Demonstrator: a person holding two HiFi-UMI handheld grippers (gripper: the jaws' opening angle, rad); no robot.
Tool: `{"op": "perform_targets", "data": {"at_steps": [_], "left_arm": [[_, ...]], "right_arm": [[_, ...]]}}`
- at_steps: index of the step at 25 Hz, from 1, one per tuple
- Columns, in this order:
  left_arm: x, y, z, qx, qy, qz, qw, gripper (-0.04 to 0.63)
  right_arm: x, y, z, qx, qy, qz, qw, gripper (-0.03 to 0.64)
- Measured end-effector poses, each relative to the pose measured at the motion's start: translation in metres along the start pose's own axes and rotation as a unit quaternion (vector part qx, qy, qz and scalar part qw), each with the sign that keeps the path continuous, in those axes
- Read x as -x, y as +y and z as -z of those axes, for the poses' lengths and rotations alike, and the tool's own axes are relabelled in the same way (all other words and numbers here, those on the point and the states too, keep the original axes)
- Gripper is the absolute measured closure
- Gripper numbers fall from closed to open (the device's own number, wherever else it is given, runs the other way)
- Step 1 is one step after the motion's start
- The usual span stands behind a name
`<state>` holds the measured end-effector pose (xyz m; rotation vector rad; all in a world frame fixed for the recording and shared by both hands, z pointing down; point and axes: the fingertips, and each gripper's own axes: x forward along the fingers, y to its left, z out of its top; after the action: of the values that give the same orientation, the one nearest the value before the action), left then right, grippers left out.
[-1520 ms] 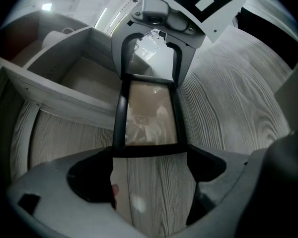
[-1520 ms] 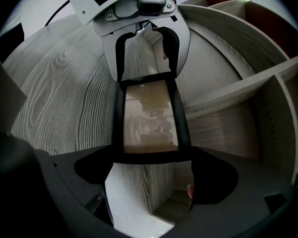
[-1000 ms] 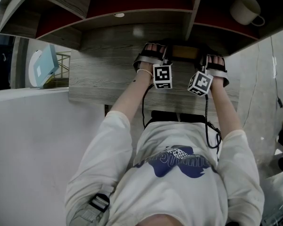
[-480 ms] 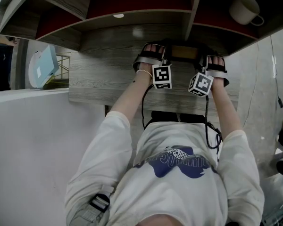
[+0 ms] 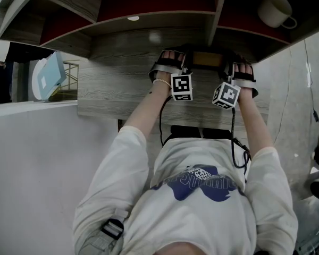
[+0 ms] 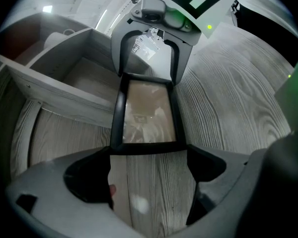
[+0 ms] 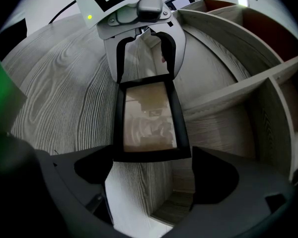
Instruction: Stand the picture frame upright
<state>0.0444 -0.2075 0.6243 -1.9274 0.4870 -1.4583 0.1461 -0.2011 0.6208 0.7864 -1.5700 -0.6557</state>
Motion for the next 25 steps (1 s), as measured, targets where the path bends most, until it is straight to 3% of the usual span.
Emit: {"op": "perform_targets", "data": {"at_steps": [25], "left_arm": [[-0.0001, -0.002, 0.0095, 0.019, 0.024, -0.003, 0.9995, 0.129]], "right_arm": [[0.0043, 0.0008, 0.0034, 0.0, 0.003, 0.003, 1.0, 0.16]]}}
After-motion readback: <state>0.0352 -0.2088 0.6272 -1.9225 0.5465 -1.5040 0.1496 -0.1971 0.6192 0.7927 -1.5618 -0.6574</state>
